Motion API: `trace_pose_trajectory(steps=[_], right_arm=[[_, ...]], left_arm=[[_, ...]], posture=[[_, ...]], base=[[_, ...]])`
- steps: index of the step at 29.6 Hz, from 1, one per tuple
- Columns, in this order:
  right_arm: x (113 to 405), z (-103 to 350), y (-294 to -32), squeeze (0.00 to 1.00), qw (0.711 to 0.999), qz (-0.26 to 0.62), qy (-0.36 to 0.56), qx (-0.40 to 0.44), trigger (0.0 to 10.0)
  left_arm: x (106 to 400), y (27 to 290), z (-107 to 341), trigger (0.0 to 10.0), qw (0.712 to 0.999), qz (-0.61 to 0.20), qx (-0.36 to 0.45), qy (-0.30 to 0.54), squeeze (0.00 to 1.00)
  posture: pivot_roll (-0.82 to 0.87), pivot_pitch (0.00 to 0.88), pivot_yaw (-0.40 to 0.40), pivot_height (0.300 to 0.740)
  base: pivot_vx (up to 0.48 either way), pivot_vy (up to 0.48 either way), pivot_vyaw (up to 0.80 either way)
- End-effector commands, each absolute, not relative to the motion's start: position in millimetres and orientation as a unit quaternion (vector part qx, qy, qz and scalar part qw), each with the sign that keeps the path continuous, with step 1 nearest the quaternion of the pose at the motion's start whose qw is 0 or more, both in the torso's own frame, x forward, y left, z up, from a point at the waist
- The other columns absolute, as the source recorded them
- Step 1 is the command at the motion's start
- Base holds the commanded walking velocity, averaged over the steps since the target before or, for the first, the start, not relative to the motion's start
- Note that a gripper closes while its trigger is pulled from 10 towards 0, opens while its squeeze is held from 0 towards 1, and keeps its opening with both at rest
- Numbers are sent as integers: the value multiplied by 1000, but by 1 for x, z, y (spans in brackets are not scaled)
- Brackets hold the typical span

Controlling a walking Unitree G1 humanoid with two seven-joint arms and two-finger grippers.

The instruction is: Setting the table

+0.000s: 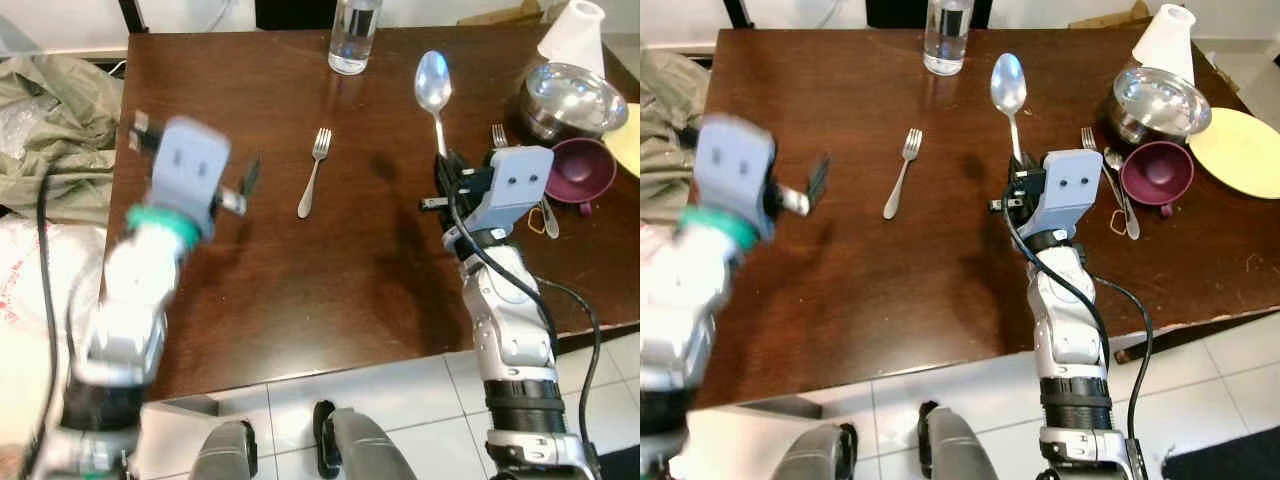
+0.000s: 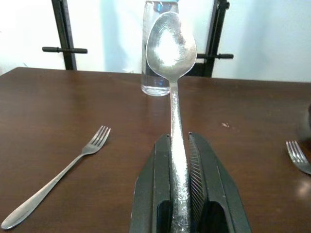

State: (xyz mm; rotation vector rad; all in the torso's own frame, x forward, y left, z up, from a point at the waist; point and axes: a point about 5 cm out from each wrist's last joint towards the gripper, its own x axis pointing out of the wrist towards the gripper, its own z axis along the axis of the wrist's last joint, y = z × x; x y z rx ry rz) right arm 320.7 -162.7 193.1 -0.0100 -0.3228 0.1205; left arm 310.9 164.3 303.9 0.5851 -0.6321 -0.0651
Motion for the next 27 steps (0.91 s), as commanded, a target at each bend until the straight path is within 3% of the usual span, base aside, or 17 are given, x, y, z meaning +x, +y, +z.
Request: trace_pose_trajectory(steps=[1, 4, 7, 9, 10, 12, 13, 16, 17, 18, 19, 20, 22, 23, 24, 26, 27], right_arm=[[319, 193, -166, 0, 986, 53, -157, -8, 10000], [320, 193, -164, 0, 986, 56, -156, -8, 10000], [320, 193, -163, 0, 986, 57, -156, -8, 10000], [319, 194, -162, 0, 986, 57, -155, -7, 10000], [319, 194, -162, 0, 986, 57, -155, -7, 10000], [318, 193, -161, 0, 987, 55, -153, -4, 10000], [318, 192, -161, 0, 987, 55, -152, -4, 10000], [317, 191, -162, 0, 987, 54, -150, -3, 10000], [317, 190, -162, 0, 988, 54, -147, -2, 10000], [317, 190, -162, 0, 988, 53, -146, 0, 10000], [318, 189, -162, 0, 988, 53, -144, 0, 10000], [318, 189, -162, 0, 988, 53, -144, 0, 10000], [318, 188, -162, 0, 989, 53, -142, 2, 10000], [318, 188, -162, 0, 989, 53, -142, 2, 10000], [317, 187, -162, 0, 989, 53, -140, 2, 10000], [317, 186, -162, 0, 989, 54, -137, 3, 10000], [316, 183, -162, 0, 990, 55, -133, 3, 10000]], left_arm=[[306, 166, 330, 10000, 872, -10, 326, -366, 0], [296, 170, 388, 10000, 803, 38, 376, -460, 0], [291, 170, 403, 10000, 775, 58, 393, -492, 0], [279, 165, 422, 10000, 709, 96, 432, -549, 0], [279, 165, 422, 10000, 709, 96, 432, -549, 0], [266, 161, 431, 10000, 653, 145, 438, -601, 0], [262, 161, 433, 10000, 637, 165, 432, -617, 0], [265, 161, 432, 10000, 638, 167, 432, -616, 0], [284, 167, 420, 10000, 707, 139, 415, -556, 0], [299, 170, 409, 10000, 754, 111, 401, -508, 0], [321, 176, 381, 10000, 846, 69, 347, -400, 0], [321, 176, 381, 10000, 846, 69, 347, -400, 0], [341, 177, 334, 10000, 935, -10, 242, -257, 0], [341, 177, 334, 10000, 935, -10, 242, -257, 0], [346, 177, 304, 10000, 968, -47, 190, -156, 0], [347, 180, 288, 10000, 982, -50, 145, -107, 0], [349, 200, 277, 10000, 995, 26, 75, -66, 0]], posture=[[-39, 97, -11, 740], [-34, 99, -10, 740], [-34, 99, -10, 740], [-33, 102, -7, 740], [-33, 102, -7, 740], [-35, 106, -4, 740], [-36, 106, -4, 740], [-32, 107, -4, 740], [-30, 107, 0, 740], [-30, 106, 0, 740], [-26, 106, 3, 740], [-26, 106, 3, 740], [-26, 108, 6, 740], [-26, 108, 6, 740], [-28, 110, 4, 740], [-24, 112, 6, 740], [-24, 112, 7, 740]], base=[[0, 0, 0], [0, 0, 0], [0, 0, 0], [0, 0, 0], [0, 0, 0], [0, 0, 0], [0, 0, 0], [0, 0, 0], [0, 0, 0], [0, 0, 0], [0, 0, 0], [0, 0, 0], [0, 0, 0], [0, 0, 0], [0, 0, 0], [0, 0, 0], [0, 0, 0]])
